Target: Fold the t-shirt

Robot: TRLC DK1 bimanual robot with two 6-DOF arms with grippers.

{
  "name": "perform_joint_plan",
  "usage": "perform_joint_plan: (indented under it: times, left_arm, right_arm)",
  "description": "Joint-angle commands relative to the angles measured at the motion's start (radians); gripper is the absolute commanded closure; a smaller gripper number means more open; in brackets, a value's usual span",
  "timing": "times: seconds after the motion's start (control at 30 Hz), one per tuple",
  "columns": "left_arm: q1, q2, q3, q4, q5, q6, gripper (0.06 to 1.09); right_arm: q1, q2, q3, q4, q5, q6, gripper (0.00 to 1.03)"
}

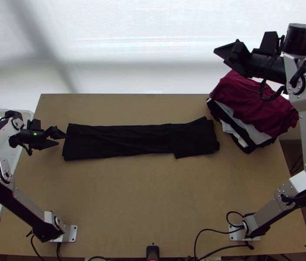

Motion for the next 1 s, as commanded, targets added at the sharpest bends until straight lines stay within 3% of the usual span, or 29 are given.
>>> perform_joint_plan:
  times: [0.0, 0.27, 0.6, 0.67, 0.7, 0.77, 0.97]
  left_arm:
    - [0.002, 0.034, -0.025, 0.018, -0.009, 0.026, 0.11]
    - [-0.052, 0.055, -0.059, 0.037, -0.024, 0.026, 0.11]
    - [-0.19, 0.041, -0.123, 0.074, -0.024, -0.056, 0.12]
    - [-0.204, 0.029, -0.134, 0.075, -0.024, -0.074, 0.32]
    - [-0.207, 0.024, -0.133, 0.08, -0.024, -0.091, 0.52]
    - [-0.202, -0.002, -0.143, 0.118, -0.023, -0.111, 1.05]
    - [-0.09, -0.043, -0.103, 0.092, -0.024, -0.096, 1.05]
  right_arm:
    - [-0.007, -0.003, 0.026, 0.013, -0.018, 0.03, 0.15]
    - [-0.007, -0.004, 0.033, 0.023, -0.024, 0.046, 0.15]
    - [-0.007, -0.006, 0.036, 0.049, -0.031, 0.073, 0.15]
    - [-0.009, -0.006, 0.037, 0.053, -0.033, 0.078, 0.16]
    - [-0.009, -0.008, 0.037, 0.053, -0.034, 0.078, 0.16]
    - [-0.01, -0.009, 0.037, 0.053, -0.038, 0.079, 0.16]
    - [-0.024, -0.011, 0.037, 0.054, -0.047, 0.079, 0.16]
